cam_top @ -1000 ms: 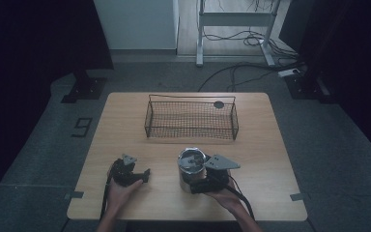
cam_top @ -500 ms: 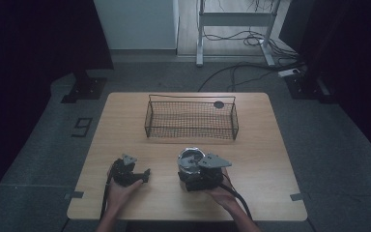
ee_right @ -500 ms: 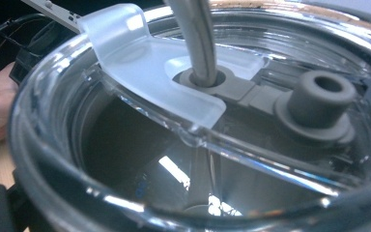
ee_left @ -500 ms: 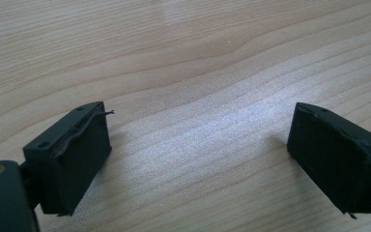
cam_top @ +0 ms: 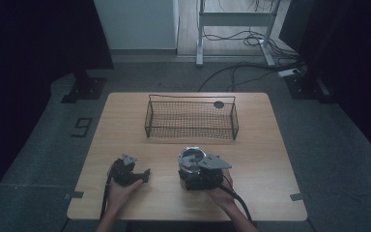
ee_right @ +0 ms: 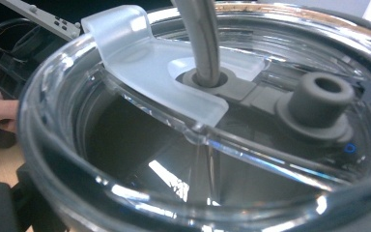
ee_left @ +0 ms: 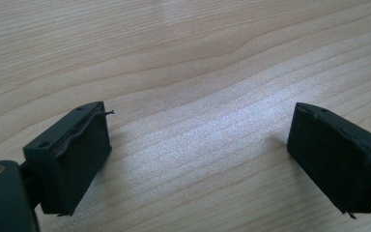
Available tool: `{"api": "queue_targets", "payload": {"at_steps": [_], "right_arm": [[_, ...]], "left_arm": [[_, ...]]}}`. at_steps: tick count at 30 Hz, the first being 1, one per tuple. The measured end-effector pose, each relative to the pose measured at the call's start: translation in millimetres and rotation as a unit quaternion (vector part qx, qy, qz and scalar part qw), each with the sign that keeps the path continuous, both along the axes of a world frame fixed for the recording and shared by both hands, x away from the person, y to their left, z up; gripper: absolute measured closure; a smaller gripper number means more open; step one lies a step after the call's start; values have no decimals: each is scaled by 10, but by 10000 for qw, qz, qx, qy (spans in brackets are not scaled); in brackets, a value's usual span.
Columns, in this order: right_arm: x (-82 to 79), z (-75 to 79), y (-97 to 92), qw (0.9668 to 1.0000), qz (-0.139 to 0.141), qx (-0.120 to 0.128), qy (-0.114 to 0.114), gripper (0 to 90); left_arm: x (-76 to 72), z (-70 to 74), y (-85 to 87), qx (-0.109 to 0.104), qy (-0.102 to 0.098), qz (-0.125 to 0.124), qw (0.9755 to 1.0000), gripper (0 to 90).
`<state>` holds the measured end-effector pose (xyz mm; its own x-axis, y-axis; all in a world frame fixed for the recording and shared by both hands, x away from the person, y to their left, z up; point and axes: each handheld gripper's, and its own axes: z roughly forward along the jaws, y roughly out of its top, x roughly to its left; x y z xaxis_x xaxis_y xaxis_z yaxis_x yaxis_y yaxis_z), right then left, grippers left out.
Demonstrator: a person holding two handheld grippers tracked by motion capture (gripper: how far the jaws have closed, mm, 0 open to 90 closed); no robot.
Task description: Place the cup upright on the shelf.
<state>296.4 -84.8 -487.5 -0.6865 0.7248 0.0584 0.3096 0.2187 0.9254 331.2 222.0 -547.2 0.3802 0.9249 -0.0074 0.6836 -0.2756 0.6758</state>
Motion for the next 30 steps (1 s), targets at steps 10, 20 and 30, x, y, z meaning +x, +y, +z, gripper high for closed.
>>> {"api": "queue_targets", "payload": {"at_steps": [10,20,30], "right_arm": [[9,53,-81,9999,146,65,-58,29],[19,192,-202,9995,236,125,-148,30],[97,421,-287,9992,213,144,-316,30]], "left_arm": [[0,0,0,5,-2,-1,10000,80],[0,1,0,8,0,-1,10000,80],[0,1,0,9,0,-1,10000,80]]}}
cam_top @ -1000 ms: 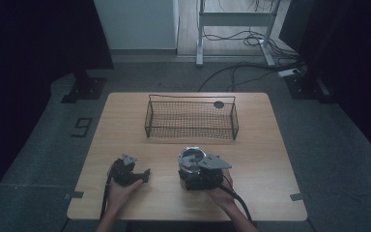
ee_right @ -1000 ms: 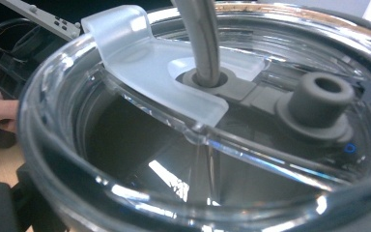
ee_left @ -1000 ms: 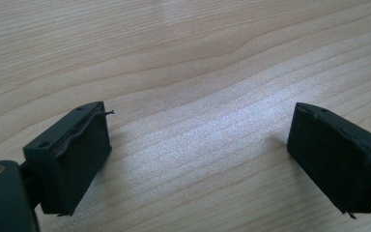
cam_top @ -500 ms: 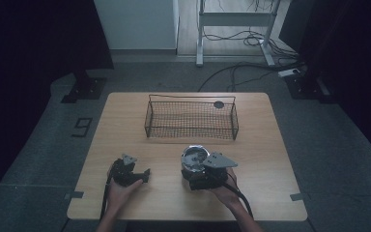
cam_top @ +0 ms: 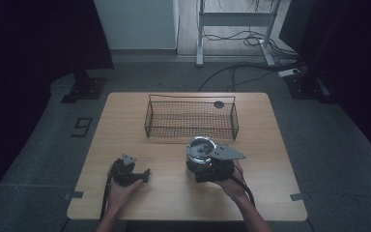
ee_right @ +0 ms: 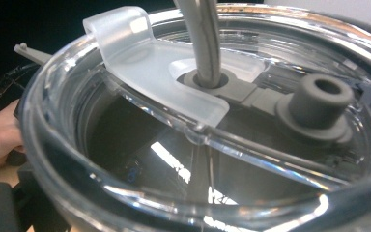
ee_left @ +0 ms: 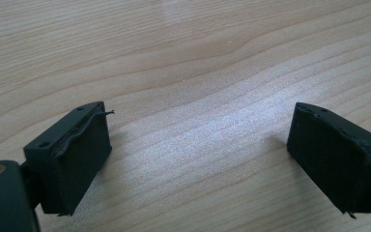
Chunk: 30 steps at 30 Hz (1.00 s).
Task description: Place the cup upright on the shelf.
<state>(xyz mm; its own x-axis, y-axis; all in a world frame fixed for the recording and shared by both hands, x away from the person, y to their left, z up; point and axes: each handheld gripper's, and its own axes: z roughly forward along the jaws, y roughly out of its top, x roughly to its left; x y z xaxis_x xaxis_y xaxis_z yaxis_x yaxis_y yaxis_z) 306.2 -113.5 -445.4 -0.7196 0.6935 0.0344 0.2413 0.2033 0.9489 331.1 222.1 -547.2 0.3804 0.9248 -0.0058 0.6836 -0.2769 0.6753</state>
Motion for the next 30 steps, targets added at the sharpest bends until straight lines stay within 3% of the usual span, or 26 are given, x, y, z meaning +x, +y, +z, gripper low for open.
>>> {"api": "queue_targets", "payload": {"at_steps": [20,30], "right_arm": [[221,318,-93,9998,-65,80,-139,30],[330,361,-133,9998,-142,64,-91,30]], "left_arm": [[-1,1,0,7,4,1,10000,80],[0,1,1,7,4,-1,10000,80]]}}
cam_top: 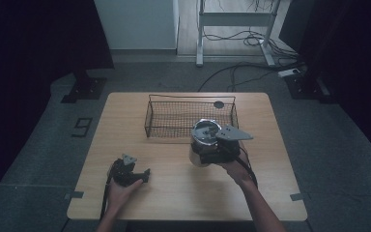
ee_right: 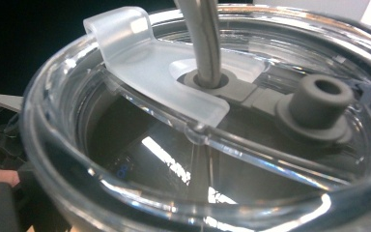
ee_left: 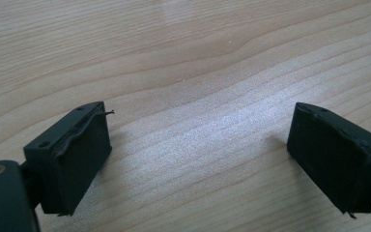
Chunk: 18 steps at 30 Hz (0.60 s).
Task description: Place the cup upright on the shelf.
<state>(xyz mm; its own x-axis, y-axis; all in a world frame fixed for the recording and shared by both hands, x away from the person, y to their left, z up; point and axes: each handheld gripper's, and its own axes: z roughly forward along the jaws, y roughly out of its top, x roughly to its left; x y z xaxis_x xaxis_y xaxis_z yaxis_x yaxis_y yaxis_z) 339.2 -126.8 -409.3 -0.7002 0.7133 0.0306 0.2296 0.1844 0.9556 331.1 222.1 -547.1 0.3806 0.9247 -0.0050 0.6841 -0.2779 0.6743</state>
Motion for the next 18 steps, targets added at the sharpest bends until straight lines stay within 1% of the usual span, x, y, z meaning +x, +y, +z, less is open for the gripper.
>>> {"api": "queue_targets", "payload": {"at_steps": [18], "right_arm": [[165,47,-22,10000,20,22,35,31]], "left_arm": [[0,0,0,-2,0,2,10000,80]]}}
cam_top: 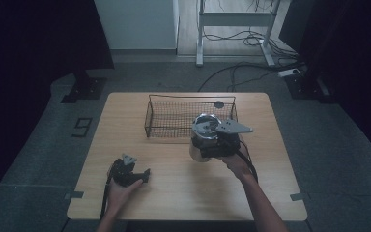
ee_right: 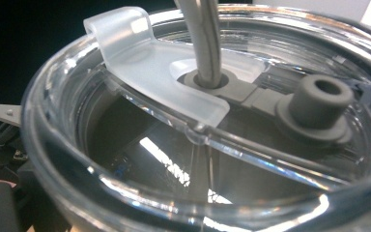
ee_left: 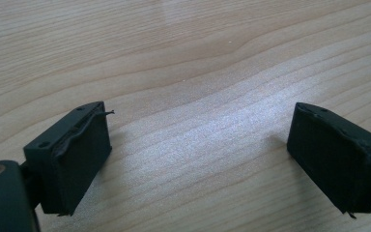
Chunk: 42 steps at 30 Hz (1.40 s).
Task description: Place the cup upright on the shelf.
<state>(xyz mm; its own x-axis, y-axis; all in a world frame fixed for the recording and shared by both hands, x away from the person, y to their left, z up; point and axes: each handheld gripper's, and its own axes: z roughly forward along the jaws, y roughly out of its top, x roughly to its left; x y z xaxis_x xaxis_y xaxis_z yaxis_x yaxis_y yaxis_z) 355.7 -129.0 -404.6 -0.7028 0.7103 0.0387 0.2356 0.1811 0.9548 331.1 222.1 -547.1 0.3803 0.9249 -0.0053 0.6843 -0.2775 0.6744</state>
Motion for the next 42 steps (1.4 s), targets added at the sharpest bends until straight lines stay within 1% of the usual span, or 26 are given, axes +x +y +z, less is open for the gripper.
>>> {"api": "queue_targets", "payload": {"at_steps": [7,19,29,32,38,42], "right_arm": [[65,29,-17,10000,-8,61,-3,31],[175,92,-29,10000,-26,-9,-55,31],[290,158,-32,9999,-66,-5,-77,31],[329,170,-34,9999,-70,62,-72,31],[401,200,-50,9999,-106,56,-51,31],[454,232,-60,9999,-91,33,-86,31]], "left_arm": [[0,0,0,-1,-1,1,10000,80],[0,0,0,0,0,0,10000,80],[0,0,0,0,-1,-1,10000,80],[0,0,0,0,-2,0,10000,80],[0,1,0,2,4,-2,10000,80],[0,0,0,0,-1,1,10000,80]]}}
